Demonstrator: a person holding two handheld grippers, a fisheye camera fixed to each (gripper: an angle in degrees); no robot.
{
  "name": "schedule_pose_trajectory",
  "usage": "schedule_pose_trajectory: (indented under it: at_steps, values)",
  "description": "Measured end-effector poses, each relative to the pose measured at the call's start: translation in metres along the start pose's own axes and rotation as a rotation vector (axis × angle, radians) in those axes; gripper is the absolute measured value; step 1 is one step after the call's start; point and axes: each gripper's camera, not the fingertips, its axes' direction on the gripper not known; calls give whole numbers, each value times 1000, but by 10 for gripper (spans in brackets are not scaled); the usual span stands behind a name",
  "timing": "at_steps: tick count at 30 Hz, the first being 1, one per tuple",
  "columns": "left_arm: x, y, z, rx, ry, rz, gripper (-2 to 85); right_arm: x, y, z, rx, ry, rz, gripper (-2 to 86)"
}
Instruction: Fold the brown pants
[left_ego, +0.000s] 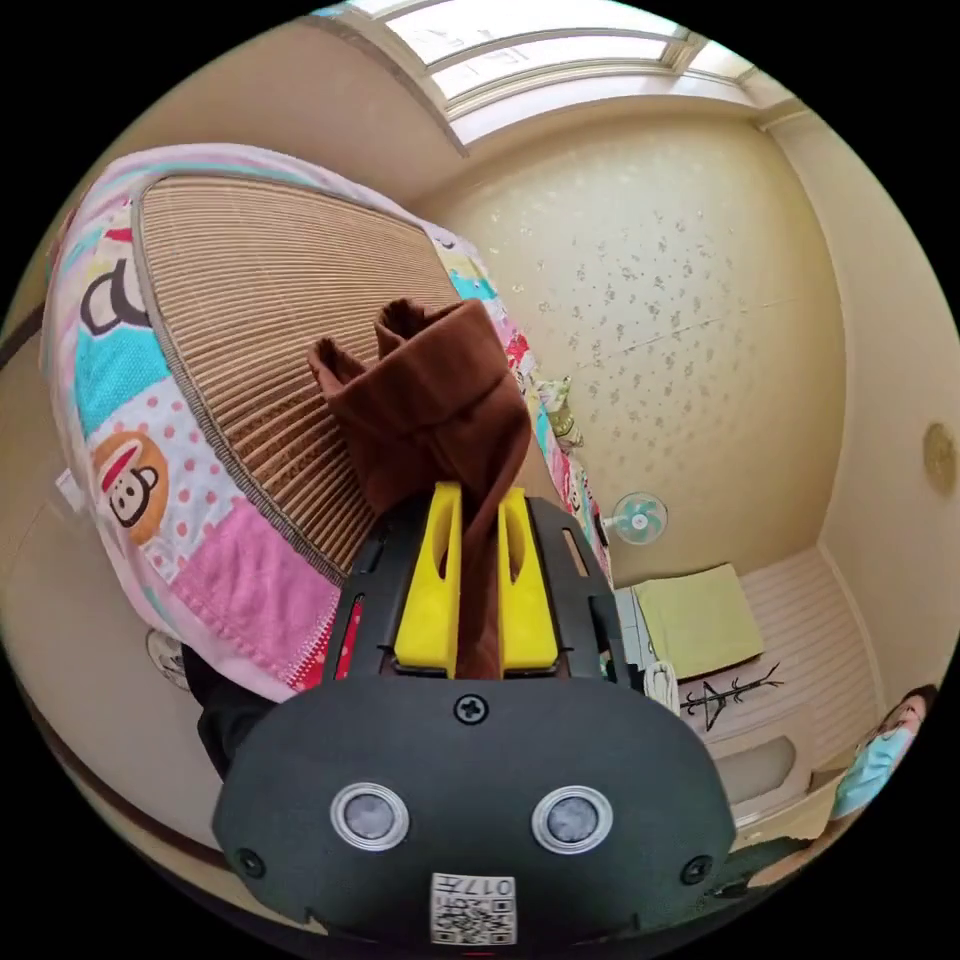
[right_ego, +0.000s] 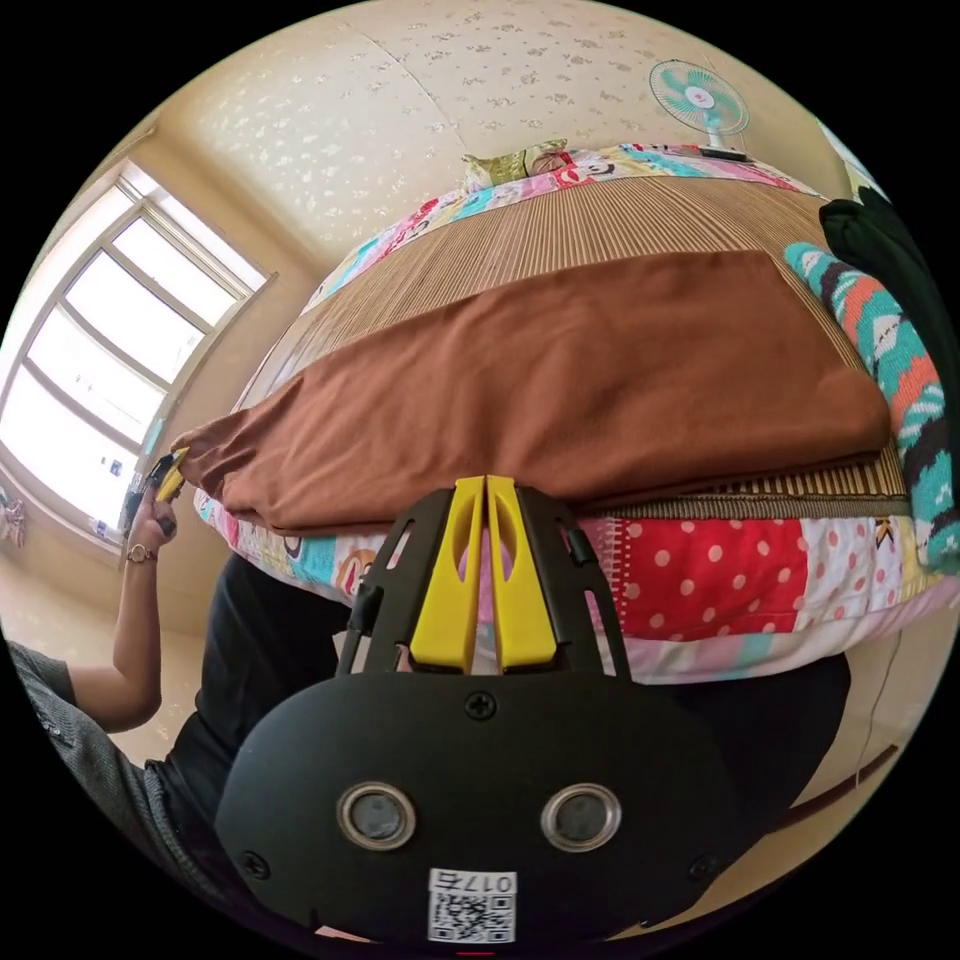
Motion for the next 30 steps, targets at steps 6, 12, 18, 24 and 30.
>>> schedule_pose_trajectory:
  at_steps: [6,12,18,24,30]
  values:
    - [208,116,63,-112,69,549,67,2,2,-4,23,39,-45,5]
    - [290,301,187,-419,-183,918,87,39,7,-16,64,-151,34,13]
    - [249,372,218,-647,-47,897,76,72,25,-26,128,-349,74,63]
    - [168,321,215,-636,55,601,103,76,7,-21,100,-586,121,129]
    - [149,306,222,-606,16,609,115,60,1,-19,124,-555,114,102]
